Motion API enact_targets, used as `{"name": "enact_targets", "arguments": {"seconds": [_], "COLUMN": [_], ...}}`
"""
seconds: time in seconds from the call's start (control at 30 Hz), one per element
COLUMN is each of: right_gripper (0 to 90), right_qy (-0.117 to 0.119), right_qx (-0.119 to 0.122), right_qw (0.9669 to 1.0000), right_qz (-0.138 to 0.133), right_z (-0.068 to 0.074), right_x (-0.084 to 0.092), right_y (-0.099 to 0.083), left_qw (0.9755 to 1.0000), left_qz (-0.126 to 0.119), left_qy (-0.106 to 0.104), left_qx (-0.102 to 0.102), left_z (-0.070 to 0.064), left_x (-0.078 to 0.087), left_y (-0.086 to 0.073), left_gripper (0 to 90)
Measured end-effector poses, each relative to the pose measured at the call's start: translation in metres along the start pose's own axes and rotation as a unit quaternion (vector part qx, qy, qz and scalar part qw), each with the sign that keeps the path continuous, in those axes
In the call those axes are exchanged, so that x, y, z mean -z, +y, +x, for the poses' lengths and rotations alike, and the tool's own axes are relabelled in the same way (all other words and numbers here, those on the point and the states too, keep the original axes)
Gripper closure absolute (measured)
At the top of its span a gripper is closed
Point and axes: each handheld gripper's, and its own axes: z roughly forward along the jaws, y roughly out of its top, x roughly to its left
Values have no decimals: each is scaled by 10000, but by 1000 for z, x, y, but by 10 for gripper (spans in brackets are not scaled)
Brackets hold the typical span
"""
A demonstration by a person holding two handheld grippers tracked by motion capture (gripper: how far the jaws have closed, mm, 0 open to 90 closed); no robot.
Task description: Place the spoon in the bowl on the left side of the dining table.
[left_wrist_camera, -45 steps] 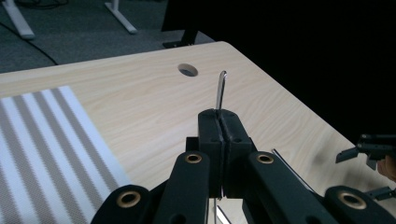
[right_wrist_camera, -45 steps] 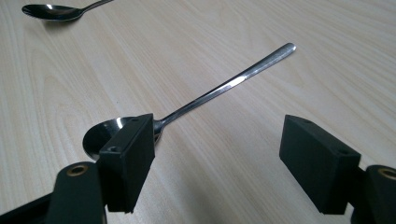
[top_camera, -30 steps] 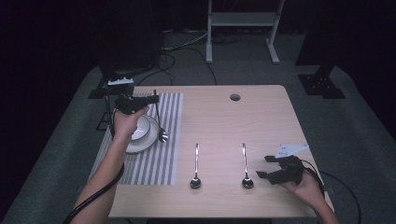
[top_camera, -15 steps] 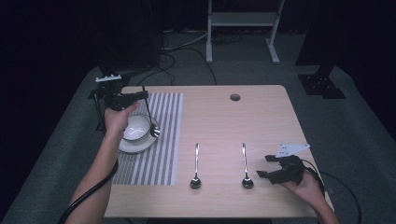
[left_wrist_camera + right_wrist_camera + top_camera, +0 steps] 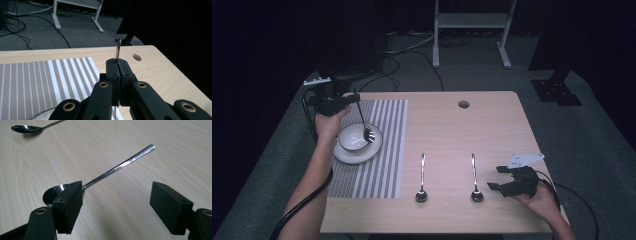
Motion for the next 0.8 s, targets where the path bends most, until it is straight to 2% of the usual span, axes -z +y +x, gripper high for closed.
{"name": "enact_targets", "arguments": {"seconds": [0.5,0.8], "right_gripper": [253,252], "right_qy": [2,21], "right_qx": [-9,16], "right_qw": [10000,10000], "right_qz": [4,4], "right_z": [0,0], "right_x": [0,-1], "right_y": [0,1], "left_qw": [9992,9983], "left_qz": [-121,-212], "left_qy": [370,494], "left_qx": [120,226], "left_z": [18,28], "left_x": [10,14], "left_y": [1,0], "left_gripper": [892,892]}}
